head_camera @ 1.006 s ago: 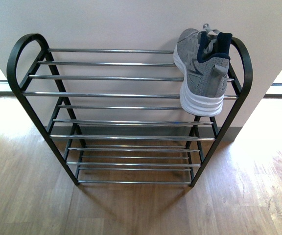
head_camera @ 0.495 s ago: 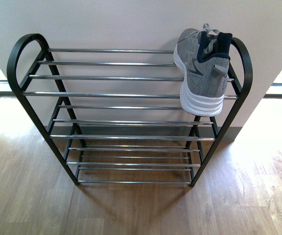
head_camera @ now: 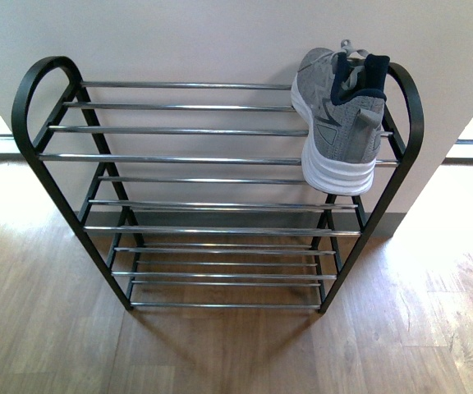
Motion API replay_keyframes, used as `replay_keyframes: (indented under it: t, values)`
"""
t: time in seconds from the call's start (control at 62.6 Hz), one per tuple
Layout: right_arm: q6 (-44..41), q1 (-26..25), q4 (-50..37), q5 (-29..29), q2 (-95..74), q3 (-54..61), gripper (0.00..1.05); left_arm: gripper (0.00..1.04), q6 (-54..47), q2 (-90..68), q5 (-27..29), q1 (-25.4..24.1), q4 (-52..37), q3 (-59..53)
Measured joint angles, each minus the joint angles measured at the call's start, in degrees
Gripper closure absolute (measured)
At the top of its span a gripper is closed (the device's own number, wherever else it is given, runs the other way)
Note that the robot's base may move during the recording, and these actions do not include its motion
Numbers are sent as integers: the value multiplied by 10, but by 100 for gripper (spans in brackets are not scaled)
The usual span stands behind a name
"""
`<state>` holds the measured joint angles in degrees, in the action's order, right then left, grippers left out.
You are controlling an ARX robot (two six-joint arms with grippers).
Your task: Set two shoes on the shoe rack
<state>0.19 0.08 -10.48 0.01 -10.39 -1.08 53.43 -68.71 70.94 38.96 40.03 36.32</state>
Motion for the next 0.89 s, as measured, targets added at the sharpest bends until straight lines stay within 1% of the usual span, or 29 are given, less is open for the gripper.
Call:
replay_keyframes:
  t: [0.032, 0.08, 0.112, 0.511, 0.543, 0.575, 0.894]
  values:
    - [0, 0, 13, 0, 13, 0, 103, 104, 0, 0, 0, 0, 0, 0]
    - [0, 0, 79, -1, 59, 0, 103, 104, 0, 0, 0, 0, 0, 0]
    - [0, 0, 96, 1, 79, 0, 103, 104, 0, 0, 0, 0, 0, 0]
    - [0, 0, 103, 0, 100, 0, 103, 104, 0, 0, 0, 0, 0, 0]
    - [0, 0, 103, 0, 100, 0, 99, 104, 0, 0, 0, 0, 0, 0]
    - [0, 0, 103, 0, 100, 0, 92, 104, 0, 0, 0, 0, 0, 0]
    - [0, 0, 103, -2, 101, 0, 40, 104, 0, 0, 1, -2, 0, 0]
